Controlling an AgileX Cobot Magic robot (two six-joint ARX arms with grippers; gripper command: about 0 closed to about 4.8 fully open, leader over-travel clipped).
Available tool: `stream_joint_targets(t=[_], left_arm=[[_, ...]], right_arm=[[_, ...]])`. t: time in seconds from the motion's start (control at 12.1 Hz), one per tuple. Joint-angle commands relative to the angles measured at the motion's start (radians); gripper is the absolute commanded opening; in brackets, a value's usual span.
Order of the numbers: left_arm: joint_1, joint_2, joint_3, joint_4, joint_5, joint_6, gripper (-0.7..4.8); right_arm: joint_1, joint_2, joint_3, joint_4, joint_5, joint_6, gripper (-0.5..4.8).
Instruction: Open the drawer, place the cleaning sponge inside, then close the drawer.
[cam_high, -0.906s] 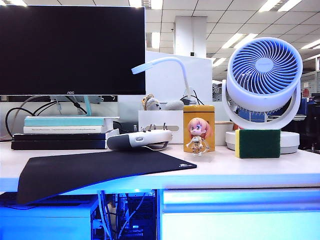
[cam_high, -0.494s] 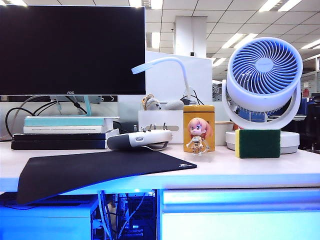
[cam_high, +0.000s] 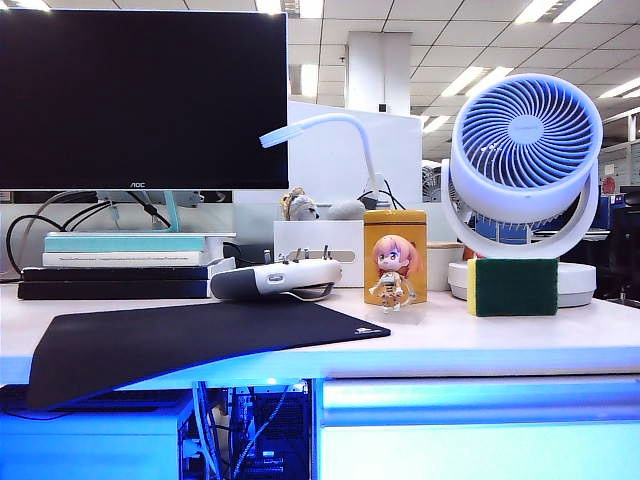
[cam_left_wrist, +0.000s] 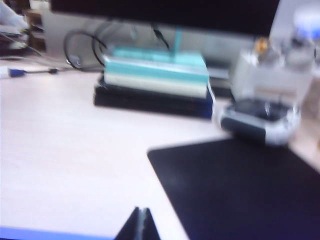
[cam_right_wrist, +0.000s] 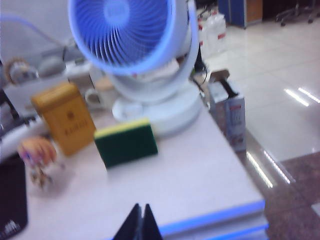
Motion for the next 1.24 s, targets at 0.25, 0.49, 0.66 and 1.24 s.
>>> stream_joint_targets(t=[0.25, 0.49, 0.66, 1.24], left_arm=[[-0.001, 0.389, 0.375, 0.042, 0.011, 0.018, -0.06], [-0.006, 0.676, 0.615, 0.051, 0.275, 0.024, -0.06], [-0.151, 0.817, 0.72, 0.051, 0.341, 0.134, -0.06], [-0.516, 0.845, 0.724, -0.087, 0.35, 0.143, -0.06]], right_arm=[[0.0, 0.129, 0.209, -0.055, 0.01, 0.121, -0.06], [0.001, 0.353, 0.369, -0.053, -0.033, 0.259, -0.06], [0.0, 0.563, 0.451, 0.062, -0.231, 0.481, -0.05], [-0.005, 0.756, 0.449, 0.066, -0.377, 0.718, -0.05]])
